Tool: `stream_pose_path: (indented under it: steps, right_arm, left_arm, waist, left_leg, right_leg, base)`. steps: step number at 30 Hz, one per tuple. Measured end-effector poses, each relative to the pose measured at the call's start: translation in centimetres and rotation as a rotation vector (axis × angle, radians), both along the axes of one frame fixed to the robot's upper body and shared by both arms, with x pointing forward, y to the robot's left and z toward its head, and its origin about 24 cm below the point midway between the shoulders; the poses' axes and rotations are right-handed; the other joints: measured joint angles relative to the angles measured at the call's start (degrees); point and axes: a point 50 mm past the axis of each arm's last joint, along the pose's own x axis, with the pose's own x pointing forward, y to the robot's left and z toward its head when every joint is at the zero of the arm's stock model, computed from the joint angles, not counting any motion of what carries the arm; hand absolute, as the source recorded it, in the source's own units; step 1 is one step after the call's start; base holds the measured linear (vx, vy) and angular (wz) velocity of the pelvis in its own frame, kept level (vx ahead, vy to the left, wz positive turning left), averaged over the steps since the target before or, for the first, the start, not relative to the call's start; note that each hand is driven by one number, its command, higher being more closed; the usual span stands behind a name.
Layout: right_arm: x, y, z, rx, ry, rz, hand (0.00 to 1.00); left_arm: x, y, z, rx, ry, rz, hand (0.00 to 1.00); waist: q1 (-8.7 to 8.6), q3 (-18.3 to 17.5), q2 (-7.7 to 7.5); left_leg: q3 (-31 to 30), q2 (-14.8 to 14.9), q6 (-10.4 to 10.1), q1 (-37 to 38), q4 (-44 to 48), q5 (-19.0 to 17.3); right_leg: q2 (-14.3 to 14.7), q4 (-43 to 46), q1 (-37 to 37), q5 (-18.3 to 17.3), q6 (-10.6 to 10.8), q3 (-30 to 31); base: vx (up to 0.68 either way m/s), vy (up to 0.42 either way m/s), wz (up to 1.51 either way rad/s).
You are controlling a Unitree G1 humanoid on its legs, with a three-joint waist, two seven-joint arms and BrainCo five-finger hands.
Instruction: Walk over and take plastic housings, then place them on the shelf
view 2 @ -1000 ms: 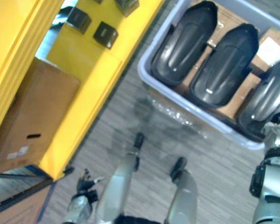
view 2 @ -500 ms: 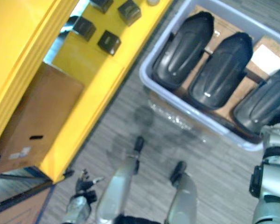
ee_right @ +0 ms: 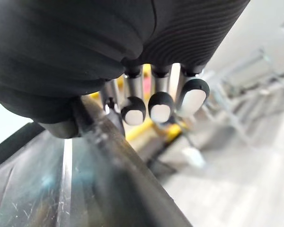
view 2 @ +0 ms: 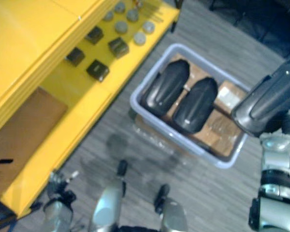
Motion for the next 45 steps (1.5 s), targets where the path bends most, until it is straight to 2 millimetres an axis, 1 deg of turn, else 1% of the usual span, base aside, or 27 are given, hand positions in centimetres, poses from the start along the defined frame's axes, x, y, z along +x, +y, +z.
stream_pose_path:
  steps: [1, 2, 3, 4, 6, 7, 9, 10, 12, 13, 14, 15, 17, 19, 21, 23, 24, 25, 27, 28, 29, 33, 35, 37, 39, 43, 45]
  right_arm:
    - [-0.3, 0.7, 0.5, -0.04, -0.032, 0.007, 1.0]
    - [-0.4, 0.9, 0.7, -0.059, -0.045, 0.008, 1.0]
    - [-0.6, 1.5, 1.8, -0.121, -0.073, 0.022, 1.0]
    - [-0.6, 1.7, 2.3, -0.149, -0.087, 0.028, 1.0]
    - [-0.6, 2.5, 4.0, -0.252, -0.137, 0.054, 1.0]
    - [-0.6, 2.7, 4.3, -0.281, -0.146, 0.061, 1.0]
    - [0.1, 4.1, 5.7, -0.378, -0.192, 0.117, 1.0]
    - [0.3, 4.5, 6.0, -0.404, -0.204, 0.135, 1.0]
    - [1.3, 6.5, 7.4, -0.494, -0.264, 0.223, 1.0]
    - [1.5, 6.9, 7.7, -0.512, -0.281, 0.241, 1.0]
    - [1.7, 7.6, 8.3, -0.544, -0.313, 0.274, 1.0]
    - [2.1, 8.4, 8.9, -0.574, -0.339, 0.309, 1.0]
    - [2.5, 9.6, 9.5, -0.6, -0.378, 0.364, 1.0]
    - [2.7, 10.6, 9.6, -0.626, -0.402, 0.417, 1.0]
    - [3.0, 12.0, 9.6, -0.671, -0.405, 0.474, 1.0]
    - [3.3, 13.0, 9.5, -0.69, -0.408, 0.515, 1.0]
    - [3.6, 14.0, 9.4, -0.702, -0.411, 0.551, 1.0]
    - [3.8, 15.0, 9.1, -0.714, -0.412, 0.584, 1.0]
    - [4.0, 16.2, 8.7, -0.719, -0.412, 0.627, 1.0]
    - [4.2, 16.6, 8.4, -0.717, -0.405, 0.643, 1.0]
    - [4.2, 16.7, 8.2, -0.715, -0.4, 0.648, 1.0]
    - [4.9, 17.0, 6.6, -0.693, -0.333, 0.661, 1.0]
    - [5.0, 17.2, 6.3, -0.693, -0.323, 0.665, 1.0]
    - [5.2, 17.3, 5.9, -0.692, -0.306, 0.676, 1.0]
    - [5.2, 17.7, 4.8, -0.68, -0.271, 0.7, 1.0]
    - [5.2, 19.1, 2.7, -0.645, -0.222, 0.763, 1.0]
    - [5.2, 19.8, 1.0, -0.635, -0.161, 0.802, 1.0]
  left_arm:
    - [0.8, -0.1, 2.0, 0.057, -0.057, -0.009, 0.0]
    - [1.2, -0.3, 2.9, 0.08, -0.084, -0.02, 0.0]
    - [2.0, -1.0, 5.0, 0.155, -0.135, -0.058, 0.0]
    - [2.4, -1.3, 5.7, 0.172, -0.157, -0.075, 0.0]
    - [3.6, -2.2, 8.0, 0.249, -0.214, -0.133, 0.0]
    - [4.0, -2.5, 8.6, 0.271, -0.226, -0.158, 0.0]
    - [5.6, -3.2, 11.1, 0.398, -0.248, -0.284, 0.0]
    - [6.1, -3.4, 11.6, 0.433, -0.247, -0.312, 0.0]
    - [7.6, -4.4, 13.4, 0.494, -0.269, -0.429, 0.0]
    - [7.9, -4.7, 13.8, 0.501, -0.278, -0.456, 0.0]
    - [8.6, -5.7, 14.5, 0.507, -0.302, -0.514, 0.0]
    - [9.2, -6.6, 14.9, 0.496, -0.321, -0.572, 0.0]
    - [9.9, -7.9, 15.1, 0.446, -0.334, -0.654, 0.0]
    - [10.2, -9.4, 14.8, 0.367, -0.337, -0.752, 0.0]
    - [10.4, -11.3, 13.6, 0.264, -0.307, -0.847, 0.0]
    - [10.5, -12.5, 12.5, 0.159, -0.29, -0.91, 0.0]
    - [10.5, -13.4, 11.7, 0.095, -0.261, -0.954, 0.0]
    - [10.5, -14.2, 11.0, 0.054, -0.239, -0.999, 0.0]
    - [10.2, -15.3, 10.4, 0.011, -0.224, -1.046, 0.0]
    - [10.1, -16.2, 10.2, -0.032, -0.224, -1.082, 0.0]
    - [10.0, -16.6, 10.1, -0.052, -0.224, -1.1, 0.0]
    - [9.0, -19.3, 9.2, -0.251, -0.227, -1.211, 0.0]
    - [8.8, -20.1, 9.1, -0.287, -0.228, -1.235, 0.0]
    - [8.7, -20.6, 8.9, -0.3, -0.227, -1.236, 0.0]
    - [8.6, -20.9, 8.3, -0.306, -0.208, -1.242, 0.0]
    - [8.5, -21.2, 8.2, -0.302, -0.215, -1.235, 0.0]
    - [8.4, -21.6, 8.2, -0.305, -0.216, -1.218, 0.0]
  waist:
    - [-0.46, -1.3, 0.15]
    - [-0.9, -2.3, 0.18]
    - [-1.79, -4.5, 0.69]
    - [-1.78, -5.1, 0.92]
    - [-1.94, -7.8, 1.74]
    - [-2.12, -8.6, 1.84]
    - [-2.8, -10.3, 2.34]
    - [-2.96, -10.7, 2.4]
    - [-3.24, -12.8, 2.77]
    - [-3.4, -13.2, 3.04]
    - [-3.58, -13.6, 3.54]
    - [-4.12, -14.0, 3.93]
    - [-4.81, -14.3, 4.3]
    - [-5.01, -14.6, 4.56]
    - [-4.88, -14.8, 4.95]
    - [-4.87, -14.9, 5.04]
    - [-4.71, -14.9, 5.03]
    - [-4.72, -14.9, 5.05]
    - [-4.78, -14.9, 5.04]
    - [-4.8, -14.9, 5.04]
    - [-4.79, -14.9, 5.05]
    - [-4.8, -15.4, 5.93]
    - [-4.88, -15.5, 5.97]
    - [-4.97, -15.9, 5.68]
    - [-4.91, -17.2, 4.87]
    - [-4.88, -17.8, 3.96]
    - [-4.85, -18.1, 3.58]
  left_leg:
    - [0.3, 0.1, 0.2, 0.7, 0.1, -0.7]
    - [1.4, 0.4, 0.5, 1.2, 0.0, -1.0]
    - [3.8, 1.0, 0.7, 2.5, -0.1, -1.4]
    - [4.5, 1.0, 1.0, 3.3, -0.1, -1.6]
    - [5.8, 0.8, 1.0, 4.6, 0.0, -1.6]
    - [6.0, 0.7, 1.0, 4.9, -0.1, -1.6]
    - [6.6, 0.6, 1.1, 7.1, -1.2, -1.5]
    - [6.9, 0.6, 1.1, 7.7, -1.5, -1.5]
    - [8.4, 0.4, 1.2, 9.4, -4.0, -0.7]
    - [8.6, 0.4, 1.2, 9.7, -4.7, -0.3]
    - [9.1, 0.3, 1.2, 10.8, -6.4, 0.7]
    - [9.3, 0.1, 1.2, 11.8, -8.3, 1.6]
    - [9.5, -0.3, 1.4, 13.5, -11.5, 3.4]
    - [9.8, -0.7, 1.5, 14.8, -14.4, 5.1]
    - [10.7, -0.9, 1.7, 16.4, -18.1, 7.2]
    - [10.7, -0.9, 1.6, 16.2, -18.4, 7.3]
    - [10.8, -0.9, 1.4, 16.2, -18.4, 7.2]
    - [10.7, -0.9, 1.5, 16.0, -18.5, 7.4]
    - [10.7, -0.9, 1.2, 15.8, -18.5, 8.0]
    - [10.7, -0.9, 0.9, 15.4, -18.5, 8.6]
    - [10.7, -0.9, 1.1, 15.3, -18.6, 9.0]
    - [10.3, -0.1, 0.6, 15.2, -18.6, 10.0]
    - [10.0, 0.2, 0.4, 15.2, -18.6, 10.1]
    - [9.4, 0.2, 0.5, 15.0, -18.7, 10.3]
    - [9.1, 0.1, 0.5, 14.3, -18.6, 10.4]
    - [9.0, 0.0, 0.5, 14.3, -18.6, 10.7]
    - [8.9, 0.0, 0.5, 14.4, -18.6, 10.8]
  right_leg:
    - [-0.2, -0.9, 1.4, 1.2, 0.1, -0.1]
    - [-0.2, -1.5, 1.9, 1.7, 0.1, 0.0]
    - [-0.3, -2.5, 3.2, 2.9, 0.3, 0.0]
    - [-0.3, -2.9, 3.6, 3.4, 0.2, 0.1]
    - [-0.4, -4.0, 4.7, 4.8, 0.3, 0.1]
    - [-0.5, -4.4, 5.0, 5.2, 0.2, 0.1]
    - [-0.5, -5.4, 6.6, 6.3, 0.2, 0.2]
    - [-0.6, -5.4, 6.8, 6.4, 0.3, 0.2]
    - [-0.8, -6.1, 6.8, 7.0, 0.5, 0.5]
    - [-0.7, -6.4, 6.8, 7.3, 0.4, 0.5]
    - [-0.7, -6.7, 6.8, 8.0, 0.2, 0.8]
    - [-0.7, -6.8, 6.8, 8.3, 0.1, 1.3]
    - [-0.9, -6.8, 6.8, 8.4, 0.0, 1.5]
    - [-0.9, -7.0, 6.7, 8.4, 0.0, 1.5]
    - [-0.9, -7.3, 6.5, 8.4, 0.0, 1.6]
    - [-0.8, -7.8, 6.5, 8.4, 0.0, 1.8]
    - [-0.8, -8.5, 6.7, 8.4, 0.0, 1.8]
    - [-0.7, -8.9, 6.7, 8.2, -0.2, 1.8]
    - [-0.6, -9.3, 6.6, 7.5, -0.4, 1.6]
    - [-0.6, -9.4, 6.5, 6.7, -0.4, 1.3]
    - [-0.5, -9.4, 6.5, 6.2, -0.1, 1.3]
    - [0.3, -9.3, 6.5, 5.5, -0.6, 0.5]
    - [0.4, -9.4, 6.6, 5.6, -0.5, 0.3]
    - [0.4, -9.5, 6.6, 5.9, 0.0, 0.1]
    - [0.5, -10.3, 6.5, 6.2, 0.0, 0.0]
    - [0.5, -10.3, 6.6, 6.6, 0.1, 0.0]
    - [0.5, -10.2, 6.7, 6.6, 0.1, 0.0]
  base:
    - [0.07, 0.069, -0.08]
    - [0.09, 0.1, -0.05]
    - [0.06, 0.074, -0.11]
    - [0.09, 0.08, -0.24]
    - [0.08, 0.065, -0.25]
    - [0.08, 0.055, -0.09]
    - [0.05, 0.043, -0.11]
    - [0.02, 0.032, -0.27]
    - [0.0, 0.019, -0.3]
    - [-0.01, 0.019, -0.21]
    - [-0.03, 0.024, -0.15]
    - [-0.04, 0.028, -0.13]
    - [-0.06, 0.024, -0.1]
    - [-0.06, 0.021, -0.1]
    - [-0.08, 0.023, -0.08]
    - [-0.08, 0.024, -0.07]
    - [-0.11, 0.022, -0.11]
    - [-0.1, 0.004, -0.08]
    - [-0.09, -0.023, -0.01]
    - [-0.08, -0.038, 0.05]
    - [-0.08, -0.045, 0.1]
    - [-0.07, -0.03, 0.03]
    - [-0.01, -0.003, 0.02]
    - [-0.01, 0.003, 0.07]
    - [0.02, 0.013, 0.1]
    - [0.01, 0.003, 0.01]
    - [0.0, 0.0, 0.0]
